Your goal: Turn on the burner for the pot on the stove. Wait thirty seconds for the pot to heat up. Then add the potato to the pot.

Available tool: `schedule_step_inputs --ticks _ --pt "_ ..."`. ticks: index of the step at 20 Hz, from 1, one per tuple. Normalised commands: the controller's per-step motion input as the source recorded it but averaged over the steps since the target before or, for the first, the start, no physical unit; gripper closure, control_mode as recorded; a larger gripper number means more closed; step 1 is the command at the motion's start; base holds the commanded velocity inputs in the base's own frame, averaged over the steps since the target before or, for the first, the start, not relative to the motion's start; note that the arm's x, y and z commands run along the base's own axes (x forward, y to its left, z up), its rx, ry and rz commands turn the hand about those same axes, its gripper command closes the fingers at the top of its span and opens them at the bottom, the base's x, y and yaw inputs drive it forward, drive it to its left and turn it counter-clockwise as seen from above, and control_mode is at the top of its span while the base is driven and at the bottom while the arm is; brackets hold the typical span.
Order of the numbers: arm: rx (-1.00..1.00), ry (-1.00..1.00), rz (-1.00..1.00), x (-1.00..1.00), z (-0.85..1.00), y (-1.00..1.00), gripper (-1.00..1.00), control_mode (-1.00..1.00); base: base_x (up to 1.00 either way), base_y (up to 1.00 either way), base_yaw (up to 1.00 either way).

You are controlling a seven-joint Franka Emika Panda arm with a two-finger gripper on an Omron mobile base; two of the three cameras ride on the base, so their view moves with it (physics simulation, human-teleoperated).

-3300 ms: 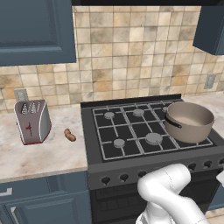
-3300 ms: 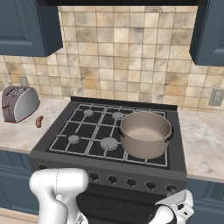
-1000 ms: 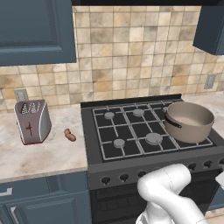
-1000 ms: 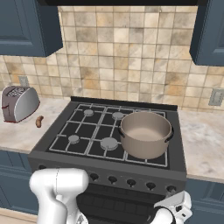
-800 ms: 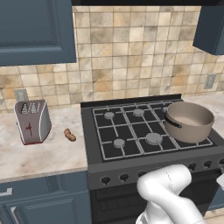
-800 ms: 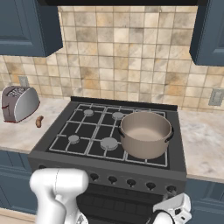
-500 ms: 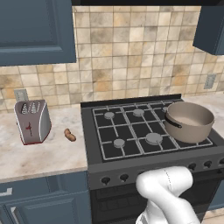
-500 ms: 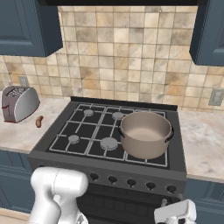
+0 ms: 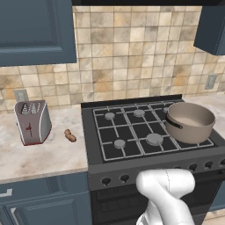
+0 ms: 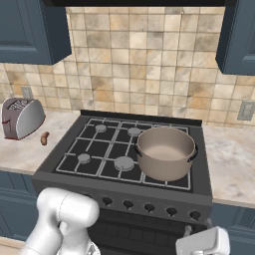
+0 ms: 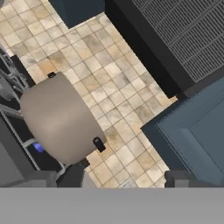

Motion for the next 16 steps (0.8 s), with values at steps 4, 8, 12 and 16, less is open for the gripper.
schedule_step_inputs --ticks 4,8,12,16 --pt "-0.04 0.16 -0.09 -0.37 1.0 0.25 -1.0 -1.0 0.0 0.0 0.0" --pt "-0.02 0.2 -0.11 -0.2 1.0 0.55 -1.0 -1.0 0.0 0.0 0.0" --pt "0.01 0.03 -0.21 -0.32 1.0 0.61 -1.0 -1.0 0.0 0.0 0.0" --pt "0.04 -0.09 -0.26 -0.16 0.83 0.88 -1.0 -1.0 0.0 0.0 0.0"
